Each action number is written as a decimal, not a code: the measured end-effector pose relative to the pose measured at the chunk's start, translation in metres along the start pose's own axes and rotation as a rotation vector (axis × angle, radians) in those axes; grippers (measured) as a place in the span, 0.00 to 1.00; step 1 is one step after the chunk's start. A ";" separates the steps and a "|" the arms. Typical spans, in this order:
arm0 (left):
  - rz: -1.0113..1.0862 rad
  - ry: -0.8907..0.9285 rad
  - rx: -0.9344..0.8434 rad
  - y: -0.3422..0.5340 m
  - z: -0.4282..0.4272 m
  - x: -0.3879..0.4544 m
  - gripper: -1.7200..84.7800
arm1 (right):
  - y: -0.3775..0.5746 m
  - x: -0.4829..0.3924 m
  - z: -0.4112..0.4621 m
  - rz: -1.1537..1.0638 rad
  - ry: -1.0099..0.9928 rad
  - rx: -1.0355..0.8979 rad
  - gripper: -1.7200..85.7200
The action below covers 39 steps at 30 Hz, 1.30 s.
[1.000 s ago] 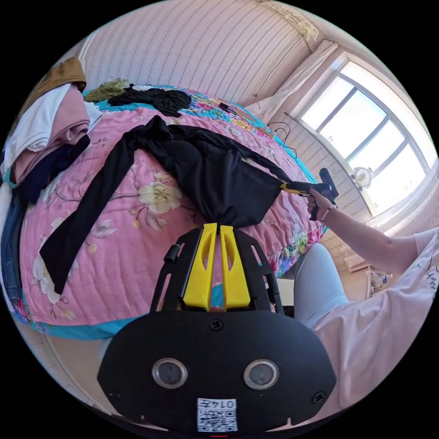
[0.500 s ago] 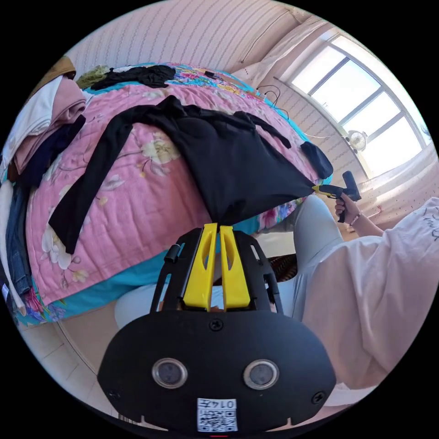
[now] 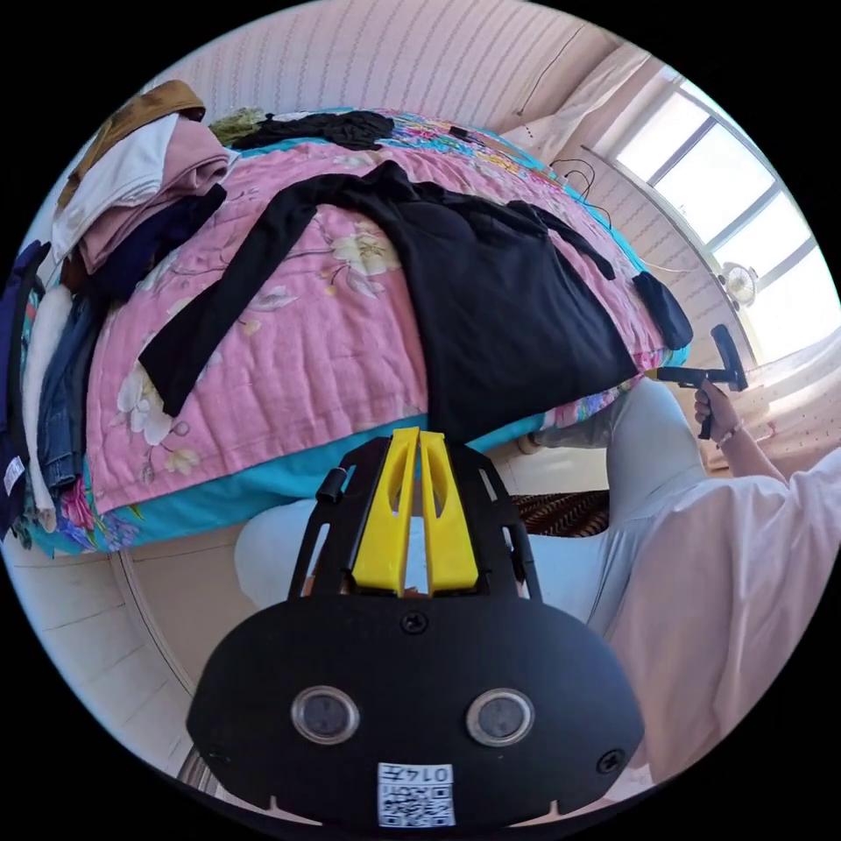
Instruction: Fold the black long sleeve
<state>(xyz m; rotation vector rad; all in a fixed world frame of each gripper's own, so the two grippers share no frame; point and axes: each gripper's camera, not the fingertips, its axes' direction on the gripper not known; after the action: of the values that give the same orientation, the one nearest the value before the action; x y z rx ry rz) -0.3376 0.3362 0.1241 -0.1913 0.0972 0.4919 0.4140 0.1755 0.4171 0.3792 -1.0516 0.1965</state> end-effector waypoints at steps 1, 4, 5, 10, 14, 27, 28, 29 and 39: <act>-0.011 0.012 0.002 -0.002 0.003 0.001 0.03 | -0.002 -0.004 0.003 -0.012 0.042 0.006 0.05; -0.019 0.025 -0.003 -0.015 0.018 0.007 0.07 | -0.016 -0.006 0.017 -0.017 0.070 0.023 0.09; -0.022 0.024 -0.016 -0.018 0.023 0.009 0.08 | -0.020 -0.006 0.022 -0.017 0.064 0.019 0.10; -0.072 0.045 -0.166 -0.042 0.067 0.020 0.05 | -0.052 0.005 0.083 0.004 0.049 -0.126 0.08; -0.017 0.006 -0.175 -0.041 0.063 0.025 0.01 | -0.040 0.010 0.084 -0.013 -0.020 -0.116 0.04; -0.032 -0.046 -0.151 0.005 0.023 0.021 0.01 | -0.005 0.018 0.118 -0.052 -0.074 -0.191 0.03; -0.039 -0.044 -0.131 0.008 0.018 0.022 0.01 | -0.002 0.019 0.119 -0.049 -0.075 -0.181 0.03; -0.040 -0.043 -0.122 0.010 0.015 0.022 0.01 | 0.000 0.020 0.119 -0.047 -0.074 -0.175 0.03; 0.030 -0.099 -0.011 0.033 -0.022 0.045 0.01 | 0.040 0.005 0.120 -0.108 -0.038 0.035 0.04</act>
<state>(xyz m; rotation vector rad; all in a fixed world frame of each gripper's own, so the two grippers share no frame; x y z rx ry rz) -0.3147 0.3814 0.0913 -0.1763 0.0009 0.5314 0.3056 0.1648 0.4824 0.4716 -1.0632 0.1114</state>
